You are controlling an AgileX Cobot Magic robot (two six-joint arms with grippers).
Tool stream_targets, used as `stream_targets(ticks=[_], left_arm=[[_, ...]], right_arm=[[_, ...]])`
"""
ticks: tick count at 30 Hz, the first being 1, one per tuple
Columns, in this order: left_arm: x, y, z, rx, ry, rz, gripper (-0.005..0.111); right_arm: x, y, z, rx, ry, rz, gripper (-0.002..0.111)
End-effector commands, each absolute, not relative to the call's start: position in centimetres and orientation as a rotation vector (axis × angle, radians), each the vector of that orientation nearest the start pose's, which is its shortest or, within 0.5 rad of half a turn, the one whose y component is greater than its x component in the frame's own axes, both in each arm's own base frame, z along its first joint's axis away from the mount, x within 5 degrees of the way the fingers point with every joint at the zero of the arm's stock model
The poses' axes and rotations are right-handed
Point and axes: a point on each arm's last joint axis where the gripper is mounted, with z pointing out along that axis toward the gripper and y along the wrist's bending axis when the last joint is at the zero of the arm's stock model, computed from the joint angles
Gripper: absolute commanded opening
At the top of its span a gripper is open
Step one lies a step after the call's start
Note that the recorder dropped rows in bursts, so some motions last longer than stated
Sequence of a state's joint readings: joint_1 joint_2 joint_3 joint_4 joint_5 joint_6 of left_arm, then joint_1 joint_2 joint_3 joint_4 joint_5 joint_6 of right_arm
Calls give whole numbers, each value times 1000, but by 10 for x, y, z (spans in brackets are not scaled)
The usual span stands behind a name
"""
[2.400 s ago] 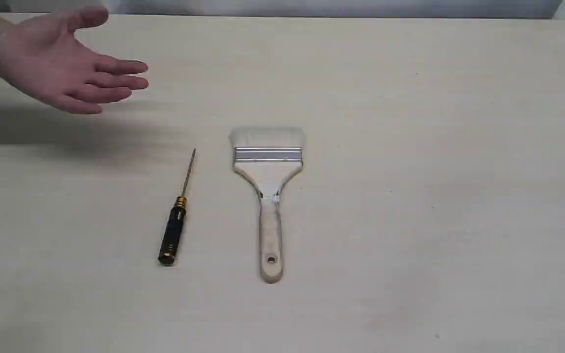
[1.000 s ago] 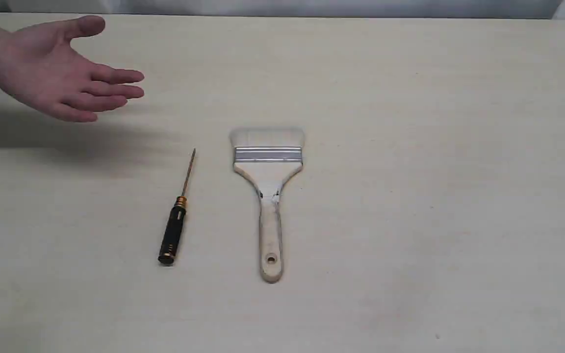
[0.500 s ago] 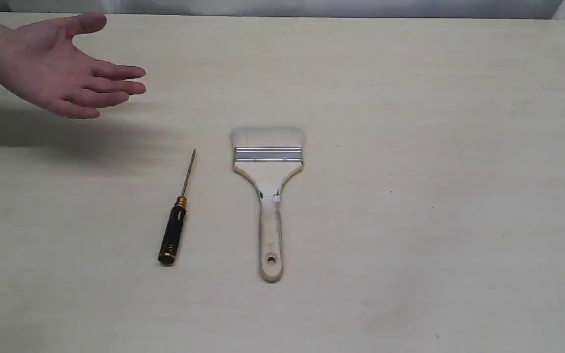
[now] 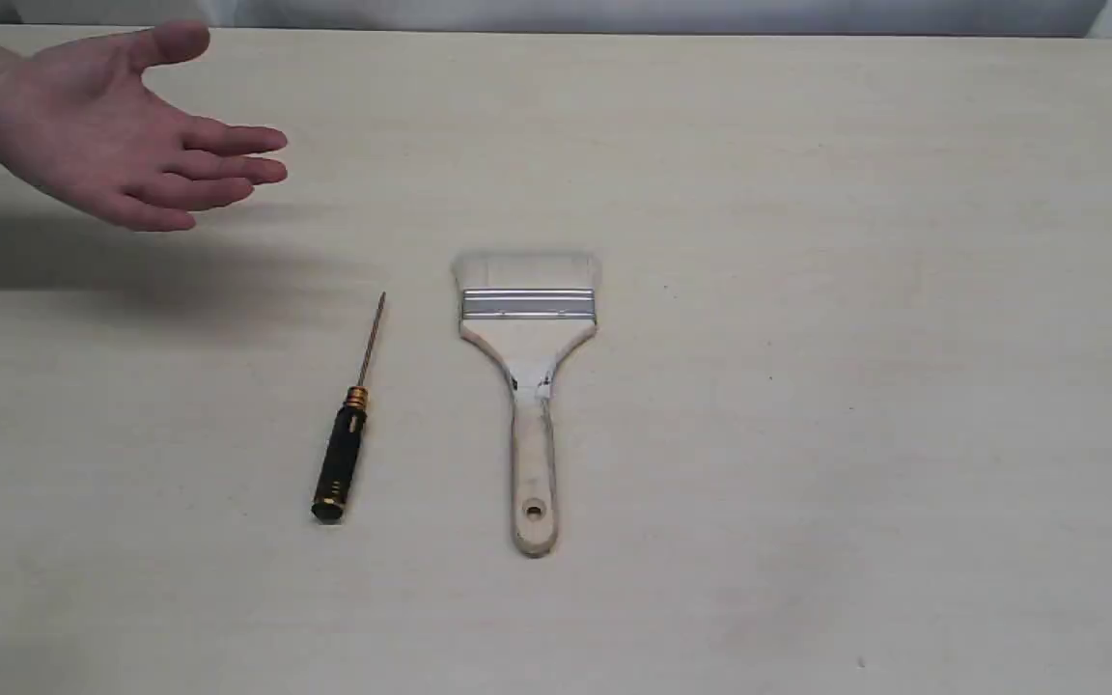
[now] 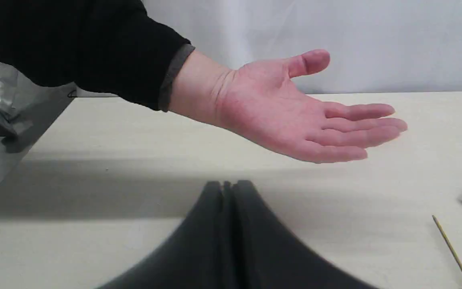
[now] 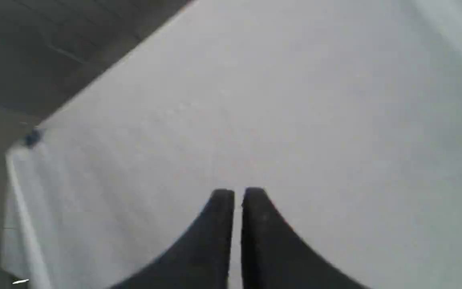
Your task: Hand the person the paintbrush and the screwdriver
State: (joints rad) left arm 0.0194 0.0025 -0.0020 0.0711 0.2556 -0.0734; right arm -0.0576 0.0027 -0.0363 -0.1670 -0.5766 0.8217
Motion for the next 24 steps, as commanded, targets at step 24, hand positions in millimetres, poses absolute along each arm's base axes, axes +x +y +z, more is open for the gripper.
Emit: stream_targets(ticks=[24], left_arm=[[55, 2, 190, -31, 1734, 15, 0]], right_arm=[[79, 11, 431, -692, 1067, -784, 22]])
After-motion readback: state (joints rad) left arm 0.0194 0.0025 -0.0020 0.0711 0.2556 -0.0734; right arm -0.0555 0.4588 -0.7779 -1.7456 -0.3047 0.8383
